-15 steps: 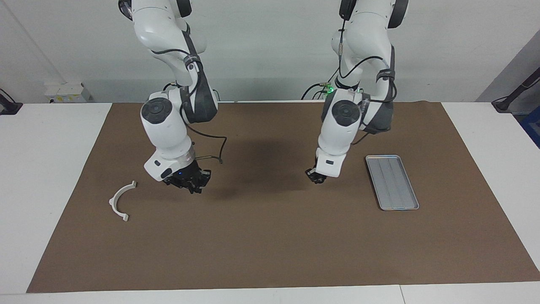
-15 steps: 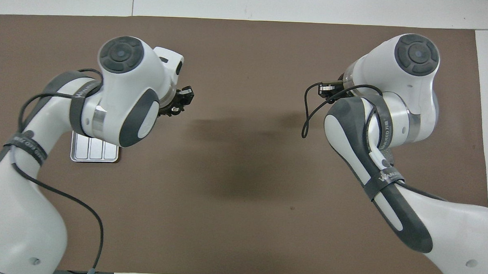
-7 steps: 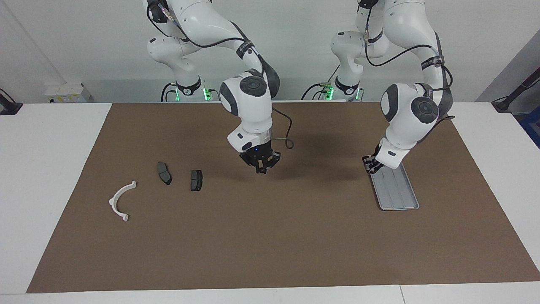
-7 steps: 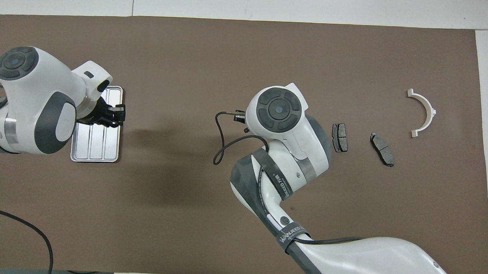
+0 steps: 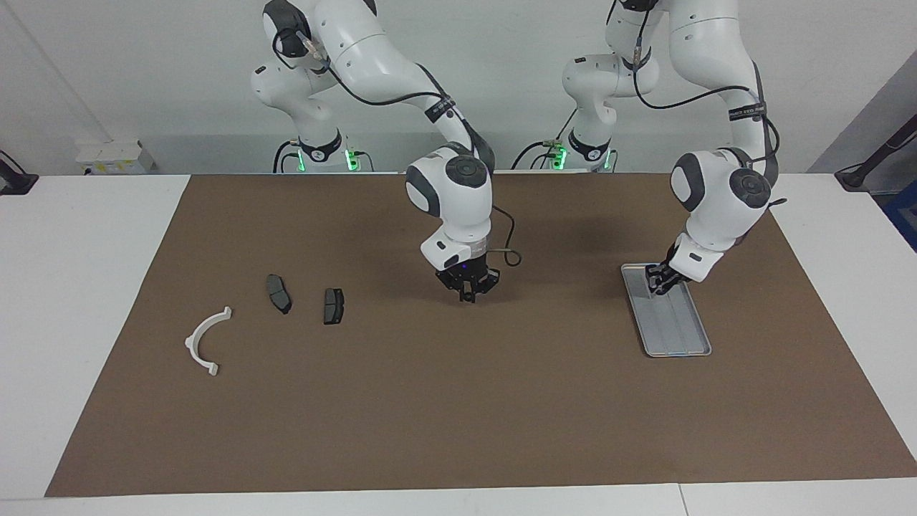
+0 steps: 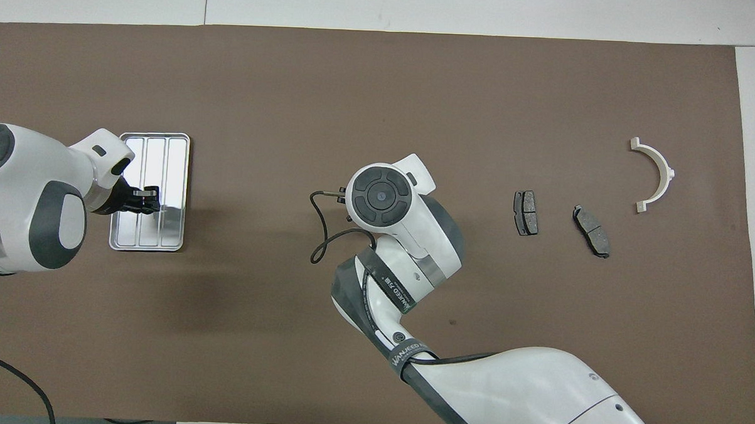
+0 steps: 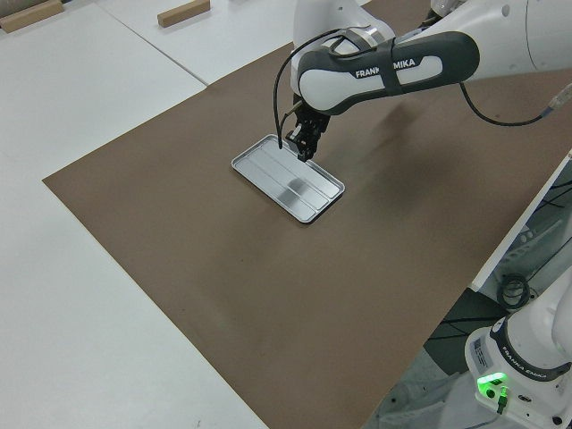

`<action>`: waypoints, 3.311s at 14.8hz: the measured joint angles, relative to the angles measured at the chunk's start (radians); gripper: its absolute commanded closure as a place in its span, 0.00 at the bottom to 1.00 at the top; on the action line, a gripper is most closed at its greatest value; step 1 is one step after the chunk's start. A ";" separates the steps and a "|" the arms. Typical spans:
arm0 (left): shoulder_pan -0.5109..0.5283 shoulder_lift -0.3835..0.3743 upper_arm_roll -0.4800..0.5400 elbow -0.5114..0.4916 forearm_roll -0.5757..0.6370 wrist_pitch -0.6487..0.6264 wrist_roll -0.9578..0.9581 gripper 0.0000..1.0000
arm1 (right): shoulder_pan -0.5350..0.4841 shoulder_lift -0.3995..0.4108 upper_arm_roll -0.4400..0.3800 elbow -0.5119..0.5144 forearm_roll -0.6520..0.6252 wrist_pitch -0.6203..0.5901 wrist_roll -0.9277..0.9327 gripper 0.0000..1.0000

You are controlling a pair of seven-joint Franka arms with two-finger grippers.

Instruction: Pick bearing gear from pile to tray

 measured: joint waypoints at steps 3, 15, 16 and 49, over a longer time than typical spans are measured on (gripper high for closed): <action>-0.002 -0.003 -0.011 -0.007 0.000 0.000 -0.005 1.00 | 0.000 0.001 -0.004 0.002 0.000 0.013 0.000 1.00; -0.002 -0.007 -0.012 -0.077 0.000 0.085 -0.006 0.54 | -0.011 0.023 -0.011 -0.002 -0.001 0.060 -0.001 1.00; -0.002 -0.007 -0.012 -0.077 0.000 0.086 -0.006 0.53 | -0.013 0.024 -0.012 -0.002 -0.001 0.061 -0.002 1.00; -0.624 0.477 -0.004 0.712 -0.008 -0.221 -1.122 0.00 | -0.594 -0.348 -0.024 0.103 -0.003 -0.533 -0.922 0.00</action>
